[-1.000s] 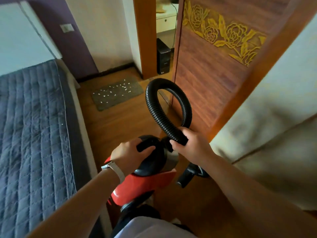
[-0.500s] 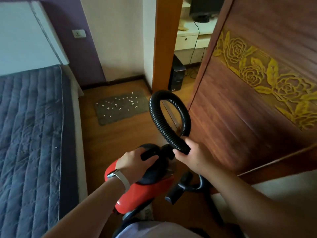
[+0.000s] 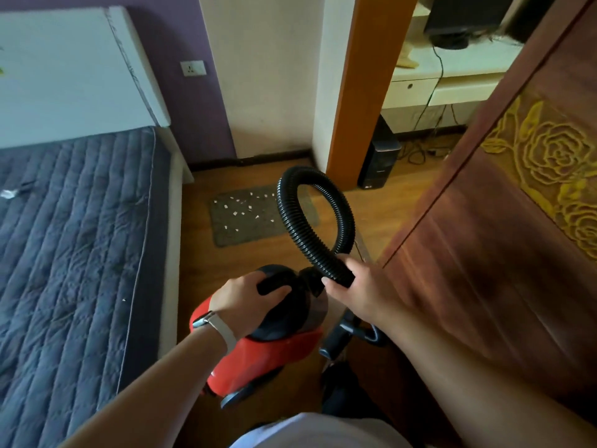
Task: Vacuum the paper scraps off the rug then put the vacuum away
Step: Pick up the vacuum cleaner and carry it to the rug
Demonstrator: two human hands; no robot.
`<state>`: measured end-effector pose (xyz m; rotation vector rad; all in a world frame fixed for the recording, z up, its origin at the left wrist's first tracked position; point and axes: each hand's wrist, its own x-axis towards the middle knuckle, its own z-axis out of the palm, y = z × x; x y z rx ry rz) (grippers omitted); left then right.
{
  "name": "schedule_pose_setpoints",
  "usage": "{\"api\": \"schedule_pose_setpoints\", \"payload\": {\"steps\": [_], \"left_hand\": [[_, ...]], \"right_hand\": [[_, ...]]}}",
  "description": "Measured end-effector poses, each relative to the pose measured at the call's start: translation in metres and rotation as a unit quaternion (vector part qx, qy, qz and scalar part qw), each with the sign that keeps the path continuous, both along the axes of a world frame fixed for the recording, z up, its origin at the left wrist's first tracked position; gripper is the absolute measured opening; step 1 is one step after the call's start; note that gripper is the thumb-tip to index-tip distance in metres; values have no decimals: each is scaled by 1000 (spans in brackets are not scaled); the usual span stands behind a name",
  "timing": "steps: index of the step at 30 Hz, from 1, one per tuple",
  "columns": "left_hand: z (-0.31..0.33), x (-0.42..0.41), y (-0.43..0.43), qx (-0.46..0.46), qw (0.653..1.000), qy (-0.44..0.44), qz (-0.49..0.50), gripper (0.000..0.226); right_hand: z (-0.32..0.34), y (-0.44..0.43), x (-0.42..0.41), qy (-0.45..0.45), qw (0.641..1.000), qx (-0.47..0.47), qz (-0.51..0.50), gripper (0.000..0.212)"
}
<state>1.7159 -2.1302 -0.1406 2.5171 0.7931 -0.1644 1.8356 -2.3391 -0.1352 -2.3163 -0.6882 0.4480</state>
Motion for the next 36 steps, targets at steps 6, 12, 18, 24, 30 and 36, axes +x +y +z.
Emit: {"api": "schedule_pose_setpoints", "payload": {"steps": [6, 12, 18, 24, 30, 36], "left_hand": [[2, 79, 27, 22, 999, 32, 28, 51], [6, 154, 62, 48, 995, 56, 73, 51], [1, 186, 110, 60, 989, 64, 116, 52], [-26, 203, 176, 44, 988, 72, 132, 52], [-78, 219, 245, -6, 993, 81, 88, 45], [-130, 243, 309, -72, 990, 90, 83, 36]], "right_hand": [[-8, 39, 108, 29, 998, -13, 54, 39], [-9, 83, 196, 35, 994, 2, 100, 30], [-19, 143, 248, 31, 988, -4, 154, 44], [-40, 213, 273, 47, 981, -28, 184, 27], [-67, 278, 285, 40, 984, -63, 161, 30], [-103, 345, 301, 64, 986, -92, 120, 25]]}}
